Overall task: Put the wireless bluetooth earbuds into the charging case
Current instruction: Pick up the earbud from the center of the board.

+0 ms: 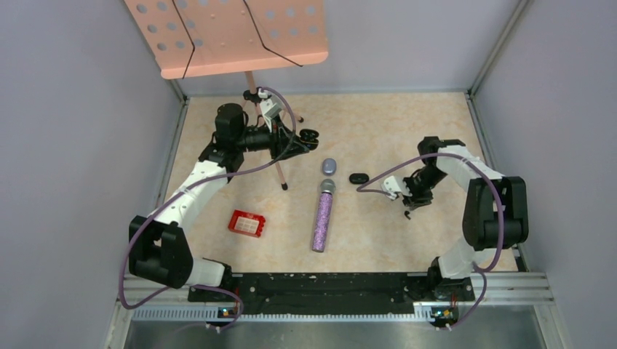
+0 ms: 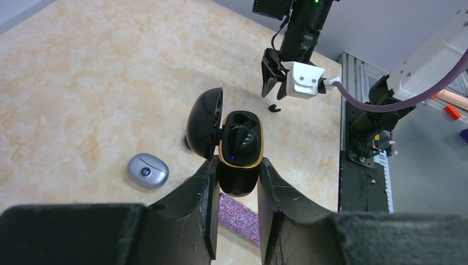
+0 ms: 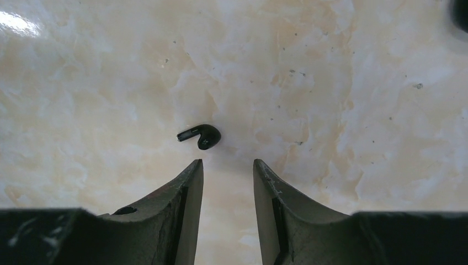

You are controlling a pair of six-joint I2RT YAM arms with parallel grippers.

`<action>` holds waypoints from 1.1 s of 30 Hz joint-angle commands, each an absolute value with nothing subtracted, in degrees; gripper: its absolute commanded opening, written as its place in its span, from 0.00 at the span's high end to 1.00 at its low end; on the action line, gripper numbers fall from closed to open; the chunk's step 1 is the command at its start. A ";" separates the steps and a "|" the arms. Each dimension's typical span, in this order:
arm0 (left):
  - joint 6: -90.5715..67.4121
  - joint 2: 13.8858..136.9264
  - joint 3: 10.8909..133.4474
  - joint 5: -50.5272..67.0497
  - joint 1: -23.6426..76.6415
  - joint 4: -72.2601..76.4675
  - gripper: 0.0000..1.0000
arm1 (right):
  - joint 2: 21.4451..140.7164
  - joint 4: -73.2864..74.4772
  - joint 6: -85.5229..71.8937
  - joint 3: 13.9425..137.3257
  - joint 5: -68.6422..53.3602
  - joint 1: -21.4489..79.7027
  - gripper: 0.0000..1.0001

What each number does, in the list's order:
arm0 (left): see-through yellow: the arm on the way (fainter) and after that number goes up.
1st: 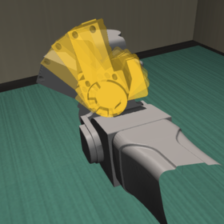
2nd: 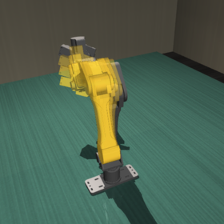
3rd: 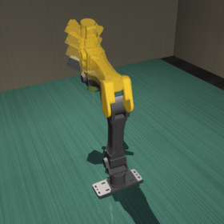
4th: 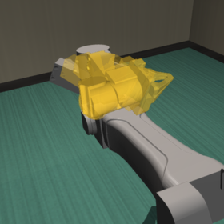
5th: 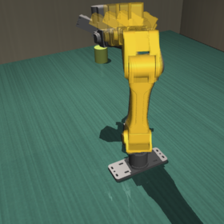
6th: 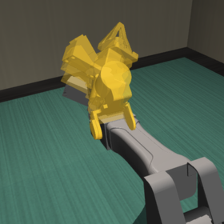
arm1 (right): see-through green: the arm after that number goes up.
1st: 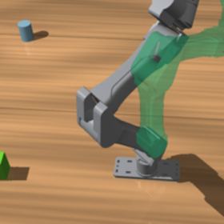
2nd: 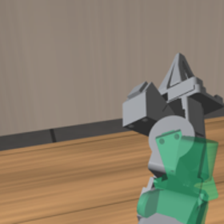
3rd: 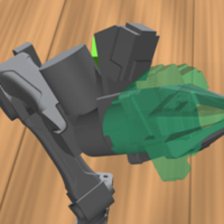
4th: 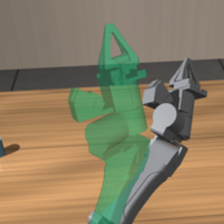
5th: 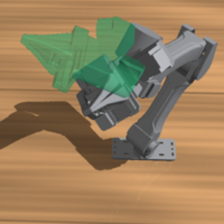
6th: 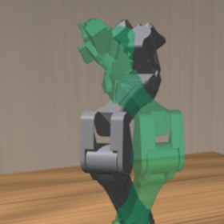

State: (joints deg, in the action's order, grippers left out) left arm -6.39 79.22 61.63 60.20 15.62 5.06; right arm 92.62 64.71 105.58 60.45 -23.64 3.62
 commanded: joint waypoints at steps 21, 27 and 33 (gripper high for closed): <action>-5.03 77.00 63.12 59.33 15.21 5.41 1.00 | 96.04 62.87 106.56 56.92 -21.65 6.20 0.65; -5.11 76.95 63.00 59.25 15.21 5.45 1.00 | 97.29 62.38 105.20 57.44 -22.30 6.31 0.68; -5.17 77.29 63.19 59.32 15.20 5.66 1.00 | 97.51 61.50 103.68 56.89 -23.23 6.40 0.72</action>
State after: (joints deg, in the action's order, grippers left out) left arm -5.80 79.22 61.63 59.07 15.44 4.64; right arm 96.20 62.74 104.77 56.82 -21.23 5.63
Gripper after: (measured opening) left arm 0.309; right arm 0.293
